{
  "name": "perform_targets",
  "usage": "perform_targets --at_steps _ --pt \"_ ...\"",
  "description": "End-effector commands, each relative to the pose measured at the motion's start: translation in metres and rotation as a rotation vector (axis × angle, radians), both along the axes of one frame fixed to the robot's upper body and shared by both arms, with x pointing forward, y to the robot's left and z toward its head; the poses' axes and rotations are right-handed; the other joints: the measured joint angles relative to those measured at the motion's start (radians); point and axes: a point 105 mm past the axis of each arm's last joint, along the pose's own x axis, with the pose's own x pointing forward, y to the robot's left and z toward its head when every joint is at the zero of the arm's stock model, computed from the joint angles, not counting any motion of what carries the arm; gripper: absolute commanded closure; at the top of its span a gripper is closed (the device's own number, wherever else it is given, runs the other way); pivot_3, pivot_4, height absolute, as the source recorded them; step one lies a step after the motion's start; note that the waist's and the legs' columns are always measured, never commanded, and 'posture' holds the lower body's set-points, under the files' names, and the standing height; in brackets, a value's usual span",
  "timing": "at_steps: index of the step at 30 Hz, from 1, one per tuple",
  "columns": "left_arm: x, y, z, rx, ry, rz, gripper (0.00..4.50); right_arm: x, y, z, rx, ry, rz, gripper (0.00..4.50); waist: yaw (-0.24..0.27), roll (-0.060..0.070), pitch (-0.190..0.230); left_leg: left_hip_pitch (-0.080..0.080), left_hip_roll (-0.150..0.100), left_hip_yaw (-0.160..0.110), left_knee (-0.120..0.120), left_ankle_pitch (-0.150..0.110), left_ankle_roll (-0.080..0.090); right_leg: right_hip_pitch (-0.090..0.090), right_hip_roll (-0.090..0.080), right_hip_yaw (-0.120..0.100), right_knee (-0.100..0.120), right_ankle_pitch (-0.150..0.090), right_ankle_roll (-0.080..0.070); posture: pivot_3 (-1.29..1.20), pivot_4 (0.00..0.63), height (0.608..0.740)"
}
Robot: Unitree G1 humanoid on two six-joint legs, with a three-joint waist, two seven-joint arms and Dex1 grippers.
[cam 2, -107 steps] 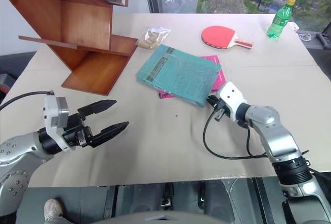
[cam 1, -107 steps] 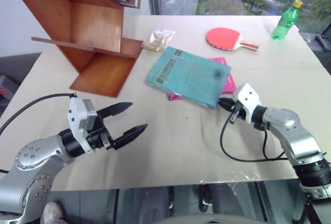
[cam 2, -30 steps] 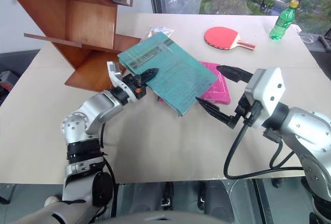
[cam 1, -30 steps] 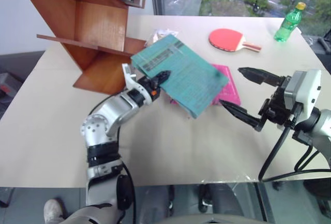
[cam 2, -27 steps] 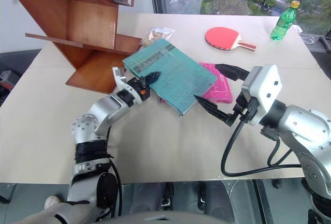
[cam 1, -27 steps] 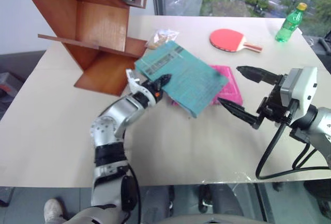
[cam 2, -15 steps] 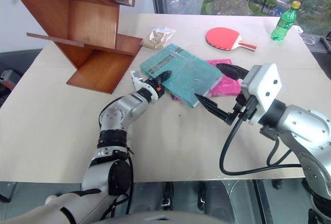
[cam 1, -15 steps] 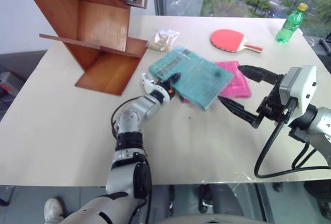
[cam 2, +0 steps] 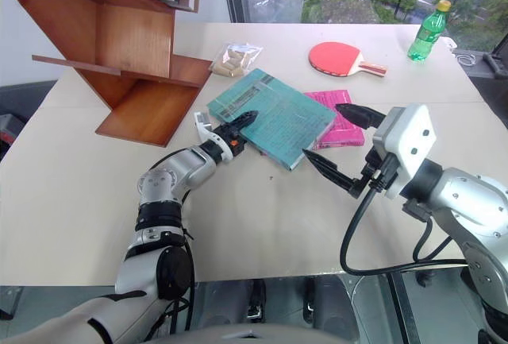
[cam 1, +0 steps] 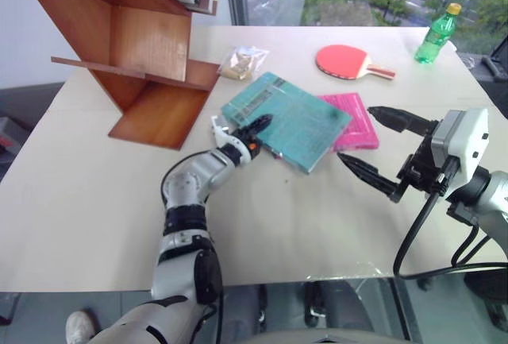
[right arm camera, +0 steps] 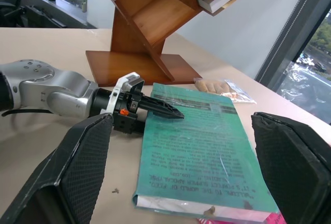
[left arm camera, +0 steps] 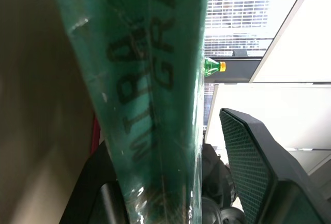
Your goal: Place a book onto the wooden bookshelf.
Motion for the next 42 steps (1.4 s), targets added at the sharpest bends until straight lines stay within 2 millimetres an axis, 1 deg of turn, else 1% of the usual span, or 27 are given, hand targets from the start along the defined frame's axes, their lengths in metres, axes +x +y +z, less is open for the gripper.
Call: perform_targets --at_steps 1,2,3,4,5,11,15,18,19,22,25,28,33,36,37,38,39,40,42 --pt "0.0 0.009 -0.015 -0.025 0.06 0.049 2.82 -0.005 -0.003 0.01 -0.002 -0.057 -0.004 0.12 0.0 0.0 0.0 0.0 0.0 0.0 0.0 0.0 0.0 0.0 0.0 0.0 0.0 0.0 0.0 0.0 0.15 0.74" --pt "0.0 0.009 -0.015 -0.029 0.059 0.054 3.28 -0.006 -0.003 0.009 -0.003 -0.056 -0.005 0.12 0.0 0.0 0.0 0.0 0.0 0.0 0.0 0.0 0.0 0.0 0.0 0.0 0.0 0.0 0.0 0.0 0.15 0.74" --pt "0.0 0.01 -0.016 -0.036 0.06 0.064 3.52 -0.006 -0.003 0.009 -0.003 -0.055 -0.006 0.12 0.0 0.0 0.0 0.0 0.0 0.0 0.0 0.0 0.0 0.0 0.0 0.0 0.0 0.0 0.0 0.0 0.15 0.74" --pt "-0.001 0.012 -0.016 -0.044 0.061 0.073 4.07 -0.006 -0.004 0.009 -0.004 -0.055 -0.007 0.12 0.0 0.0 0.0 0.0 0.0 0.0 0.0 0.0 0.0 0.0 0.0 0.0 0.0 0.0 0.0 0.0 0.15 0.74" --pt "-0.002 0.013 -0.015 -0.048 0.061 0.078 4.42 -0.006 -0.004 0.008 -0.004 -0.054 -0.007 0.12 0.0 0.0 -0.001 0.0 0.0 0.0 0.0 0.0 0.0 0.0 0.0 0.0 0.0 0.0 0.0 0.0 0.15 0.74" --pt "-0.006 0.02 -0.01 -0.077 0.045 0.107 4.47 -0.006 -0.004 0.006 -0.002 -0.046 -0.003 0.12 -0.001 0.0 -0.001 0.001 0.0 0.001 0.0 0.0 0.0 0.0 0.0 0.001 0.0 0.0 0.0 0.0 0.15 0.74" --pt "-0.008 0.021 -0.011 -0.044 0.036 0.112 4.47 -0.005 -0.003 0.004 -0.002 -0.043 0.004 0.12 -0.001 0.0 -0.001 0.001 0.0 0.001 0.0 0.0 0.0 0.0 0.0 0.001 0.0 0.0 0.0 0.0 0.15 0.74" --pt "-0.01 0.016 -0.013 -0.03 0.037 0.103 3.21 -0.004 -0.003 0.003 -0.003 -0.042 0.008 0.12 -0.001 0.0 -0.001 0.001 0.0 0.001 0.0 0.0 0.0 0.0 0.0 0.001 0.0 0.0 0.0 0.0 0.15 0.74" --pt "-0.011 0.015 -0.013 -0.033 0.038 0.105 3.0 -0.004 -0.003 0.003 -0.004 -0.042 0.009 0.12 -0.001 0.0 -0.001 0.001 0.0 0.001 0.0 0.0 0.0 0.0 0.0 0.001 0.0 0.0 0.0 0.0 0.15 0.74" --pt "-0.012 0.021 -0.014 -0.047 0.043 0.127 1.85 -0.005 -0.003 0.003 -0.003 -0.041 0.01 0.12 -0.001 0.0 -0.001 0.0 0.0 0.0 0.0 0.0 0.0 0.0 0.0 0.001 0.0 0.0 0.0 0.0 0.15 0.74" --pt "-0.013 0.029 -0.018 -0.036 0.052 0.137 1.85 -0.005 -0.003 0.002 -0.003 -0.04 0.009 0.12 -0.001 0.0 -0.001 0.0 0.0 0.0 -0.001 0.0 0.0 0.0 0.0 0.001 -0.001 0.0 0.0 0.0 0.15 0.74" --pt "-0.012 0.032 -0.018 -0.032 0.052 0.143 1.85 -0.005 -0.004 0.001 -0.004 -0.04 0.01 0.12 -0.001 0.0 -0.001 0.001 0.0 0.001 -0.001 0.0 0.0 0.0 0.0 0.001 -0.001 0.0 0.0 0.0 0.15 0.74" --pt "-0.01 0.033 -0.018 -0.025 0.051 0.134 1.85 -0.005 -0.004 0.001 -0.006 -0.04 0.011 0.12 -0.001 0.001 -0.001 0.001 0.0 0.001 -0.001 0.0 0.0 0.0 0.001 0.001 0.0 0.0 0.001 0.0 0.15 0.74" --pt "-0.009 0.033 -0.019 -0.023 0.056 0.124 2.6 -0.005 -0.004 0.001 -0.007 -0.04 0.011 0.12 -0.001 0.001 -0.001 0.001 0.0 0.001 -0.001 0.0 0.0 0.0 0.001 0.001 0.0 0.0 0.001 0.0 0.15 0.74" --pt "-0.01 0.032 -0.019 -0.022 0.054 0.116 3.09 -0.005 -0.004 0.001 -0.007 -0.04 0.011 0.12 -0.001 0.001 -0.001 0.001 0.0 0.001 -0.001 0.0 0.0 0.0 0.001 0.001 0.0 0.0 0.001 0.0 0.15 0.74" --pt "-0.01 0.032 -0.019 -0.022 0.053 0.11 3.5 -0.005 -0.004 0.001 -0.008 -0.04 0.01 0.12 -0.001 0.001 -0.001 0.001 0.0 0.001 -0.001 0.0 0.0 0.0 0.001 0.001 0.0 0.0 0.001 0.0 0.15 0.74" --pt "-0.009 0.033 -0.019 -0.022 0.053 0.107 4.09 -0.005 -0.004 0.001 -0.008 -0.04 0.01 0.12 -0.001 0.001 -0.001 0.001 0.001 0.001 -0.001 0.0 0.0 0.0 0.001 0.001 0.0 -0.001 0.001 0.0 0.15 0.74" --pt "-0.009 0.033 -0.019 -0.024 0.053 0.104 4.43 -0.005 -0.004 0.001 -0.008 -0.04 0.009 0.12 0.001 0.001 -0.002 0.001 0.001 0.0 -0.001 0.0 0.0 0.0 0.001 0.001 0.0 -0.001 0.001 0.0 0.15 0.74" --pt "-0.009 0.036 -0.016 -0.034 0.046 0.099 4.43 -0.005 -0.004 0.001 -0.008 -0.04 0.008 0.12 0.0 0.001 -0.002 0.002 0.001 0.0 -0.001 0.0 0.0 0.001 0.001 0.001 0.0 -0.001 0.001 0.0 0.15 0.74"
